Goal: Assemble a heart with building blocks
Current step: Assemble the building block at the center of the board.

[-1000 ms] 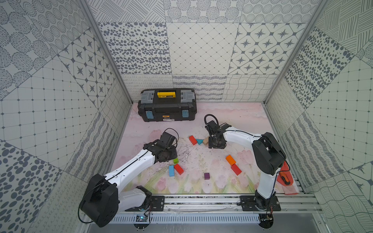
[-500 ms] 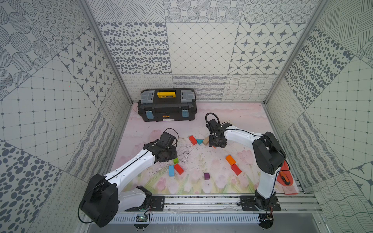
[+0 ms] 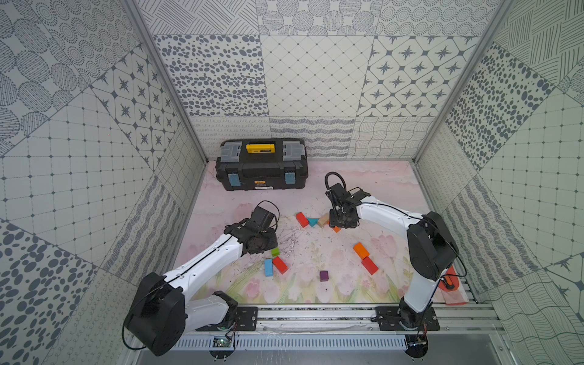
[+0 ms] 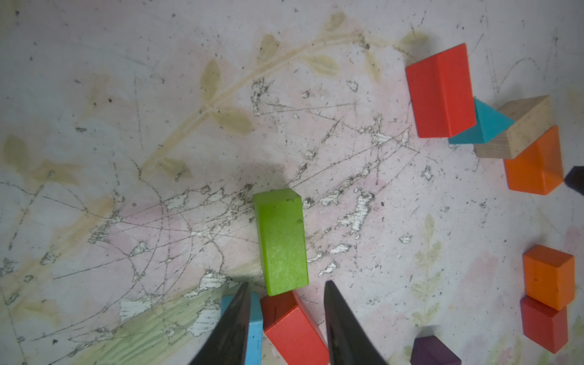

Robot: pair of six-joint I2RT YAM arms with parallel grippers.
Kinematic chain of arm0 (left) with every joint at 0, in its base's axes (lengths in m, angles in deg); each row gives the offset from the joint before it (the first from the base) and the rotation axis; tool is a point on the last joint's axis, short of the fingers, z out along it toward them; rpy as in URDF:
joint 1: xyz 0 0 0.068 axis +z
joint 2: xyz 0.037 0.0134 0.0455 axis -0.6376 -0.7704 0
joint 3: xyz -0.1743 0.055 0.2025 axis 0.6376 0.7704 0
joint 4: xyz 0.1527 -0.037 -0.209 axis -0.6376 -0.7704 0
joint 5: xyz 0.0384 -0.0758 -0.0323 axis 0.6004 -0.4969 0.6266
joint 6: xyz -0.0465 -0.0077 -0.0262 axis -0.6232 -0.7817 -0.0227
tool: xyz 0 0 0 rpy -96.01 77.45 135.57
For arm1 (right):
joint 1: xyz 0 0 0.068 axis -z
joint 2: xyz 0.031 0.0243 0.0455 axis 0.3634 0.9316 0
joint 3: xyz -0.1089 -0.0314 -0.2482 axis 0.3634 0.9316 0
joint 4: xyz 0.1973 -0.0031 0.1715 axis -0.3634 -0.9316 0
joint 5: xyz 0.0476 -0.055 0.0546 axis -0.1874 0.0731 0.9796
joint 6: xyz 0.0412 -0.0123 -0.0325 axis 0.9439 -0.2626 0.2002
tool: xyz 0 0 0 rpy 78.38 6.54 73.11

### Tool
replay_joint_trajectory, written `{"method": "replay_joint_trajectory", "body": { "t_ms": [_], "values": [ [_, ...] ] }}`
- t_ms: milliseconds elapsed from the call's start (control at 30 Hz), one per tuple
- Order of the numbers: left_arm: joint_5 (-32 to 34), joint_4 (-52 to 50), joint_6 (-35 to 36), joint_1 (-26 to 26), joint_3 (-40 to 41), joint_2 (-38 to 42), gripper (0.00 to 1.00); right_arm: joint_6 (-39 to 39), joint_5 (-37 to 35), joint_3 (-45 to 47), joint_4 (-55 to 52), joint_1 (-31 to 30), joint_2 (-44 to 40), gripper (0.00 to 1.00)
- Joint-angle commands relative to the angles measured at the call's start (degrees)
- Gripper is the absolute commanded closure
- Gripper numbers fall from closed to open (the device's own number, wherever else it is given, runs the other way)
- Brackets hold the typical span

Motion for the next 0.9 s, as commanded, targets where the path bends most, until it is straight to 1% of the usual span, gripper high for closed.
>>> {"method": "replay_joint_trajectory", "body": {
  "t_ms": [0,100,200,400,567,867],
  "values": [
    [0.23,0.45,1.24,0.13,-1.02,-0.63,0.61,-1.78,-0.66,-3.97,-1.33,3.16,1.82,0.46],
    [0.26,0.8,1.22,0.2,-0.83,-1.39,0.62,-2.93,0.26,-6.12,-1.92,4.91,5.28,0.48],
    [0.02,0.97,1.43,0.19,-0.66,-2.02,0.61,-3.64,0.95,-6.94,-1.27,5.62,7.1,0.48],
    [0.32,1.07,1.73,0.18,-0.22,-3.3,0.59,-4.99,2.91,-8.24,-0.39,5.79,9.87,0.48],
    [0.5,0.93,1.73,0.2,-0.1,-4.11,0.57,-5.49,4.25,-7.8,0.79,5.32,10.53,0.48],
    [0.59,0.83,1.71,0.25,0.09,-4.54,0.56,-5.89,4.1,-7.66,1.26,4.97,10.44,0.48]
  ]
}}
